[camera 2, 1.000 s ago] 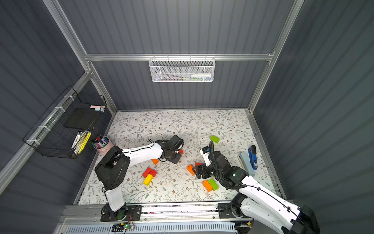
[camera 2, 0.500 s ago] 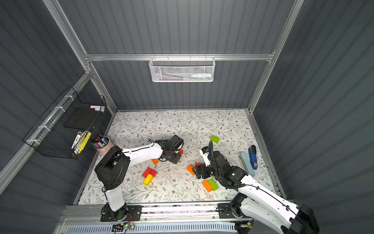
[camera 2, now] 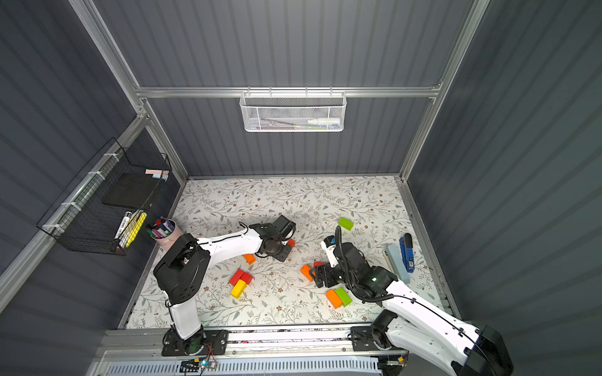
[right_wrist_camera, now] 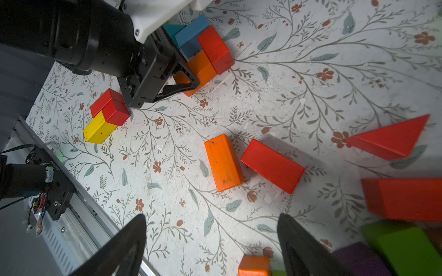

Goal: Assemble a heart with building blocks
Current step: Assemble the building block at the center of the board.

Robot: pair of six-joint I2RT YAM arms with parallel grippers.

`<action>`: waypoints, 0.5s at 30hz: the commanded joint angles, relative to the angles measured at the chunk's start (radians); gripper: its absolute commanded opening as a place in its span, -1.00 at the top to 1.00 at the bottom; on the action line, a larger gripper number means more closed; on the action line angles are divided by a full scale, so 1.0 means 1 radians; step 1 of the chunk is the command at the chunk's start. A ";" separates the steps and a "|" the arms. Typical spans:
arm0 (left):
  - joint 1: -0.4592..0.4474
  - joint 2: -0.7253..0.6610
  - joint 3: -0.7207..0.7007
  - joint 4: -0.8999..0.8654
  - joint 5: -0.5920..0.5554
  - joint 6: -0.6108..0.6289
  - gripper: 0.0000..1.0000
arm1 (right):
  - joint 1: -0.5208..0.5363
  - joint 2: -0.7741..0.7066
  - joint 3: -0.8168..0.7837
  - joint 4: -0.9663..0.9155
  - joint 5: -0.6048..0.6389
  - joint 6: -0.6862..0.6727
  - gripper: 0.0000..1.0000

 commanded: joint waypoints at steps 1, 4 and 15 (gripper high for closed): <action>0.013 0.026 -0.003 -0.022 -0.002 0.016 0.20 | -0.002 0.001 -0.011 0.007 0.002 -0.013 -0.75; 0.012 0.005 -0.010 -0.016 0.019 0.012 0.07 | -0.002 0.005 -0.012 0.014 -0.002 -0.013 -0.75; 0.057 -0.237 -0.038 -0.173 0.022 -0.109 -0.45 | -0.002 0.060 0.004 0.070 -0.036 -0.018 -0.74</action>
